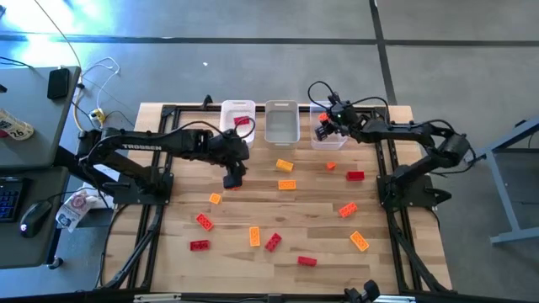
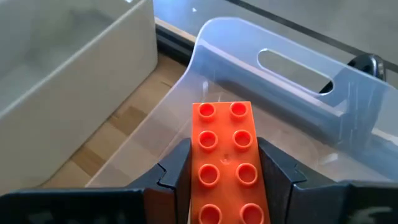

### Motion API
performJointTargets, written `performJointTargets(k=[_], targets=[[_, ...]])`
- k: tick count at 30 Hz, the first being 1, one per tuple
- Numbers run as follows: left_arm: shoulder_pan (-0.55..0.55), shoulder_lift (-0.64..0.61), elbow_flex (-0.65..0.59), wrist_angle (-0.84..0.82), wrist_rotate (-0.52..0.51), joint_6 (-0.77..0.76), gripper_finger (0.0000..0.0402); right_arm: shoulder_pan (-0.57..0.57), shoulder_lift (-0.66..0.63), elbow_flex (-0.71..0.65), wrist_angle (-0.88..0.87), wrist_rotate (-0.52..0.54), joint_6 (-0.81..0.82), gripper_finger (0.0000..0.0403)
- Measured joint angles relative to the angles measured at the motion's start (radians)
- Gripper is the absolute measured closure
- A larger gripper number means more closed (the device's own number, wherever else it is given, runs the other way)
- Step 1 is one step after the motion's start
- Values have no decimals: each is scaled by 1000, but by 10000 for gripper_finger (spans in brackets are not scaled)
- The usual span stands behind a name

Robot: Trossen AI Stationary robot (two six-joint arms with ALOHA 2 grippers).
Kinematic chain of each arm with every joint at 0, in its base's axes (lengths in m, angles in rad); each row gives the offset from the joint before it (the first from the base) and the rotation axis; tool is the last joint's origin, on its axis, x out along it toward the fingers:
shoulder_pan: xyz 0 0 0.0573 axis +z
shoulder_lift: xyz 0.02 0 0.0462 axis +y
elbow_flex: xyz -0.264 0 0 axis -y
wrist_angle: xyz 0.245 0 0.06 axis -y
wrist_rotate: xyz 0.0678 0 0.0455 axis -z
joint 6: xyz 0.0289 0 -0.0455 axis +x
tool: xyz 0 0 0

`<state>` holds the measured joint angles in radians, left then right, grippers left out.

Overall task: Sort & place blocks by color
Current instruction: Put the orange game piece into the transparent bin, then put the yellow game piece into the gray bin

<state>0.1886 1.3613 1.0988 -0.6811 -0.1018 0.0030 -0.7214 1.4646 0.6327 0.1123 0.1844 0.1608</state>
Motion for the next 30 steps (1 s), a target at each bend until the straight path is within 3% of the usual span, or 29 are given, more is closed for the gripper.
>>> performJointTargets(k=[7, 13, 16, 23, 30], targets=[[-81, 0, 0, 0, 46, 42, 218, -12, 3, 0, 0, 1, -3, 286], [-150, 0, 0, 0, 46, 174, 218, -12, 3, 0, -3, 2, -3, 205], [-179, 0, 0, 1, 46, 257, 218, -12, 0, 0, -3, 2, -3, 184], [-219, 0, 0, 34, 46, 403, 218, -12, -71, 0, -5, -15, 0, 176], [-237, 6, 0, 103, 46, 492, 218, -11, -210, 0, -19, -141, 50, 175]])
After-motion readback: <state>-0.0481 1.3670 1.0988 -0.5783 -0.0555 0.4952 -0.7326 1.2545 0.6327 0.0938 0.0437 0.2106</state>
